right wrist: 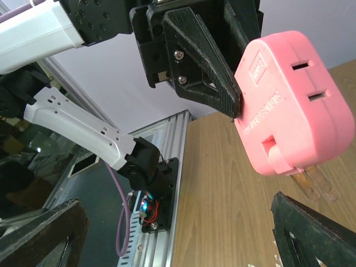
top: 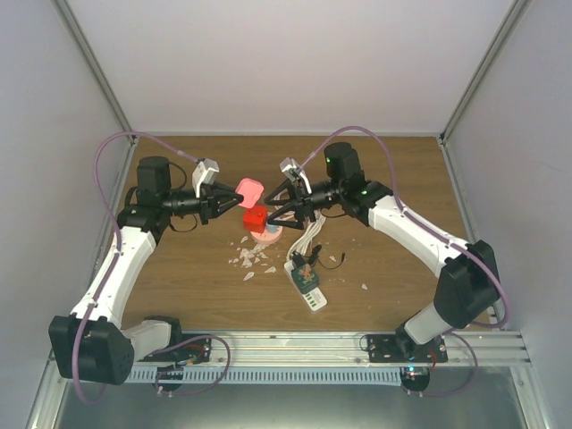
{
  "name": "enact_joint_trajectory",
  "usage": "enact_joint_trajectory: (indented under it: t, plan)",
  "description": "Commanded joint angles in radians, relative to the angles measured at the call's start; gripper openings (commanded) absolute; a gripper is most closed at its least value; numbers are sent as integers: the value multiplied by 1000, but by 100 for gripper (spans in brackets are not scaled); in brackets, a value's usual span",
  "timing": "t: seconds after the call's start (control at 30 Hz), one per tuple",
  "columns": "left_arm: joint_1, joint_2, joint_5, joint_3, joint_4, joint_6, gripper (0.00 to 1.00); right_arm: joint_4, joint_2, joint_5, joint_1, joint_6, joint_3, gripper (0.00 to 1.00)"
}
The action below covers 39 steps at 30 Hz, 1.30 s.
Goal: Pull the plug off the socket
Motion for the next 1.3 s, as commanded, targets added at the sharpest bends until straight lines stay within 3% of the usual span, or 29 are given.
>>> enact_joint_trajectory:
  t: [0.0, 0.53, 1.27]
  plan:
    - [-8, -24, 5, -16, 55, -14, 0, 28, 24, -25, 15, 47, 35, 91]
    - [-20, -36, 121, -26, 51, -1, 0, 46, 53, -23, 19, 61, 40, 91]
    - [-53, -5, 40, -36, 60, -18, 0, 72, 35, -130, 47, 25, 54, 88]
